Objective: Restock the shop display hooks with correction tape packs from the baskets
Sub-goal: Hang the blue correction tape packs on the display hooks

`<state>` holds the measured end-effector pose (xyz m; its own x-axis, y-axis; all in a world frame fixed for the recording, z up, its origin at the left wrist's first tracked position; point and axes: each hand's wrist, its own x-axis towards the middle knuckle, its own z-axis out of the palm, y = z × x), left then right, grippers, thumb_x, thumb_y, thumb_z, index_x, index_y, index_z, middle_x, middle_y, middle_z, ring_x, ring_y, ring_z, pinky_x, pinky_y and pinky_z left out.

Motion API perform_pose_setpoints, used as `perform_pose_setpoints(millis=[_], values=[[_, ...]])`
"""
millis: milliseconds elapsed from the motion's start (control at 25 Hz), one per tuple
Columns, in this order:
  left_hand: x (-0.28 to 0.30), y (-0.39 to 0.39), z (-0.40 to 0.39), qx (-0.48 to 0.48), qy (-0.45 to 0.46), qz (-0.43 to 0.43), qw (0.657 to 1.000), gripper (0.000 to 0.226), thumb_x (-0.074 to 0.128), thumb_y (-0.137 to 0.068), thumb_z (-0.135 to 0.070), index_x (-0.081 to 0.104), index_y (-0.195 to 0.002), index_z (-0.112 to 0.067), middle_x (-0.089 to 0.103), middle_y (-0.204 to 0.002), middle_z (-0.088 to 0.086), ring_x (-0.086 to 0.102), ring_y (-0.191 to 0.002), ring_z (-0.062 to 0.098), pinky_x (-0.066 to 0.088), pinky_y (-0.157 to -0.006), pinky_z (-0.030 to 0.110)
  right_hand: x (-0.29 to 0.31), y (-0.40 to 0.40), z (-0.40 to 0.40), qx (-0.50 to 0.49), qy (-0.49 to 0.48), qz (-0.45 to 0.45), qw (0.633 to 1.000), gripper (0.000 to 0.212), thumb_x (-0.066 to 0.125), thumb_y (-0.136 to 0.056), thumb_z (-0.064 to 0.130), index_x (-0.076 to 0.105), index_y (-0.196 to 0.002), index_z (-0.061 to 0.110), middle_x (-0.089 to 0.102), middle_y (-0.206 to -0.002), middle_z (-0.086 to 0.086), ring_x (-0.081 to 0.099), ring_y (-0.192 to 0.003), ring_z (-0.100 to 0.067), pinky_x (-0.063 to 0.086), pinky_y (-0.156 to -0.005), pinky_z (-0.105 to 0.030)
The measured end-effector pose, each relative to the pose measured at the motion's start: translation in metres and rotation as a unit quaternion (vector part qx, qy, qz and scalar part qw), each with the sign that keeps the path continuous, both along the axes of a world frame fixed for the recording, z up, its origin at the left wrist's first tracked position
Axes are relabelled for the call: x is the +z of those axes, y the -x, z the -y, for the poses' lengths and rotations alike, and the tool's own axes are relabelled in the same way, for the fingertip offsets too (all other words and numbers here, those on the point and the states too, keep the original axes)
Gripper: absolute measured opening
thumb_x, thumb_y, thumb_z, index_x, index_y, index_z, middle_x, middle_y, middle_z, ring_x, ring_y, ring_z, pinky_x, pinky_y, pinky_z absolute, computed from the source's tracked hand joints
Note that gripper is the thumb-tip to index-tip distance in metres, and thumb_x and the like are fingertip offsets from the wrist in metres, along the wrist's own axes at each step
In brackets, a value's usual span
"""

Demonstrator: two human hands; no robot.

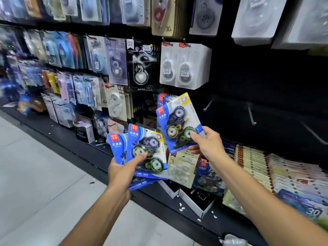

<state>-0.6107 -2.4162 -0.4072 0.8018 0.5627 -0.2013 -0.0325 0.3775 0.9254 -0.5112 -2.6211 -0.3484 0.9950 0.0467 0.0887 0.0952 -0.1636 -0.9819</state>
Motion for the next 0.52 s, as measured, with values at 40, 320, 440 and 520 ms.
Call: perform_pose_setpoints(millis=[40,320,440,520], values=[[-0.002,-0.001,-0.004,0.004,0.004,-0.001,1.0,0.04,0.089,-0.073,-0.011,0.07,-0.108,-0.018,0.08,-0.094,0.002,0.077,-0.083,0.027,0.064,-0.07,0.044,0.0,-0.007,-0.01,-0.006,0.01,0.004,1.0,0.009,0.06,-0.1,0.018,0.063,-0.108,0.022,0.07,-0.1,-0.005,0.064,-0.059,-0.016,0.06,-0.064,-0.034],[0.003,-0.001,-0.018,0.018,0.031,0.008,0.999,0.04,0.09,-0.074,-0.016,0.07,-0.108,-0.02,0.08,-0.092,0.0,0.078,-0.079,0.025,0.062,-0.06,0.036,0.0,-0.025,-0.042,-0.057,0.055,0.031,0.996,0.019,0.058,-0.1,0.021,0.062,-0.118,0.014,0.068,-0.092,-0.001,0.065,-0.059,-0.017,0.063,-0.069,-0.044],[0.005,0.002,-0.023,0.022,0.043,0.015,0.999,0.041,0.09,-0.073,-0.018,0.07,-0.109,-0.021,0.08,-0.095,0.0,0.078,-0.081,0.025,0.063,-0.067,0.041,-0.006,-0.019,-0.046,-0.066,0.071,0.056,0.994,0.013,0.058,-0.1,0.028,0.062,-0.108,0.019,0.07,-0.091,-0.003,0.069,-0.064,-0.023,0.062,-0.069,-0.05],[0.006,0.003,-0.025,0.027,0.05,0.022,0.998,0.043,0.091,-0.073,-0.019,0.071,-0.112,-0.02,0.08,-0.099,0.0,0.078,-0.086,0.026,0.063,-0.074,0.045,-0.01,-0.019,-0.051,-0.077,0.08,0.062,0.992,0.016,0.058,-0.097,0.037,0.06,-0.107,0.025,0.071,-0.091,-0.004,0.071,-0.074,-0.029,0.061,-0.072,-0.053]])
